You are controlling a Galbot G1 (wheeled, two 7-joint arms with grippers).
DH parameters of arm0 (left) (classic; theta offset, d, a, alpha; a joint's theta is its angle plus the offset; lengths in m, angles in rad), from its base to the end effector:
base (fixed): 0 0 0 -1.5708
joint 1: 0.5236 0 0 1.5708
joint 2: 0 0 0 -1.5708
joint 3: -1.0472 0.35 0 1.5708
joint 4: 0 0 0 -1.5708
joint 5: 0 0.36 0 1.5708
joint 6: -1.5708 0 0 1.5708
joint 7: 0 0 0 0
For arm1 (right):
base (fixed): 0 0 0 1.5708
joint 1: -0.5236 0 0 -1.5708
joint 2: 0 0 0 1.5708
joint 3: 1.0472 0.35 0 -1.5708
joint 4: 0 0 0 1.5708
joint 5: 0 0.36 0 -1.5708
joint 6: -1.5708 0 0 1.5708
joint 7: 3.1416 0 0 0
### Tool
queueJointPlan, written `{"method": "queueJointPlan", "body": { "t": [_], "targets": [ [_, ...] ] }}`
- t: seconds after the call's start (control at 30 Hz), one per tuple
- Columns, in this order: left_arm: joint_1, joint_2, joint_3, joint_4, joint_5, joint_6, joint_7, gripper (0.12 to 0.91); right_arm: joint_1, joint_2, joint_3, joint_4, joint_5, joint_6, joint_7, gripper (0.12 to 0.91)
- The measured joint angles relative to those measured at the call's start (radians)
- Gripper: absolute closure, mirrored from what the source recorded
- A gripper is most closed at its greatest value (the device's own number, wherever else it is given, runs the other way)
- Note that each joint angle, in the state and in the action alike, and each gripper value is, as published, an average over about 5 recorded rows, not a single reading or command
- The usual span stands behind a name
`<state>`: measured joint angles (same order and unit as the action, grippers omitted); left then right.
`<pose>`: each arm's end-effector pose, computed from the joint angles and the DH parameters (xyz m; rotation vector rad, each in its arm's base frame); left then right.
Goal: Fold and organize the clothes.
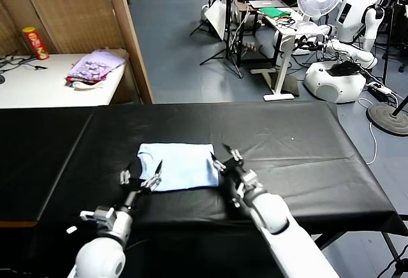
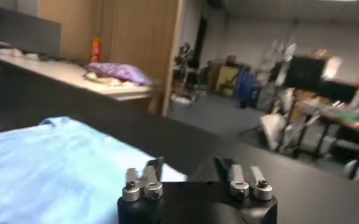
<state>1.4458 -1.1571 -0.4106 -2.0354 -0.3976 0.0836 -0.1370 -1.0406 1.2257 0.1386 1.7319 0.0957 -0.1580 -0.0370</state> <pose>0.2220 0.0426 -0.2968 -0.2151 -3.0336 0.0728 0.3314 0.0267 -0.3180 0.6489 -2.9674 0.3738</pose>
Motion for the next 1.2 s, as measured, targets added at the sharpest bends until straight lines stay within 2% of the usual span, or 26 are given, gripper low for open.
{"method": "queueJointPlan", "body": {
  "t": [0.13,0.27,0.47,0.67,0.8,0.93,1.2],
  "targets": [
    [0.038,0.022,-0.020,-0.031,-0.016,0.018,-0.025,0.232,-0.110,-0.044,0.053,0.109,0.041,0.003,0.065,0.238],
    [0.101,0.037,-0.052,-0.071,-0.032,0.024,-0.046,0.232,-0.241,-0.055,0.109,0.220,0.066,-0.001,0.128,0.228],
    [0.241,0.044,-0.121,-0.126,-0.044,0.032,-0.046,0.232,-0.463,-0.044,0.159,0.372,0.059,-0.045,0.228,0.227],
    [0.391,0.043,-0.198,-0.191,-0.114,0.101,-0.048,0.232,-0.644,-0.022,0.174,0.511,0.056,-0.119,0.304,0.227],
    [0.464,0.041,-0.245,-0.236,-0.137,0.113,-0.045,0.232,-0.716,-0.020,0.185,0.577,0.062,-0.145,0.324,0.227],
    [0.490,0.038,-0.267,-0.263,-0.123,0.106,-0.039,0.232,-0.741,-0.019,0.185,0.600,0.062,-0.153,0.323,0.227],
    [0.525,0.053,-0.290,-0.298,-0.152,0.112,-0.049,0.232,-0.762,-0.017,0.183,0.634,0.056,-0.175,0.324,0.227]
  ]
}}
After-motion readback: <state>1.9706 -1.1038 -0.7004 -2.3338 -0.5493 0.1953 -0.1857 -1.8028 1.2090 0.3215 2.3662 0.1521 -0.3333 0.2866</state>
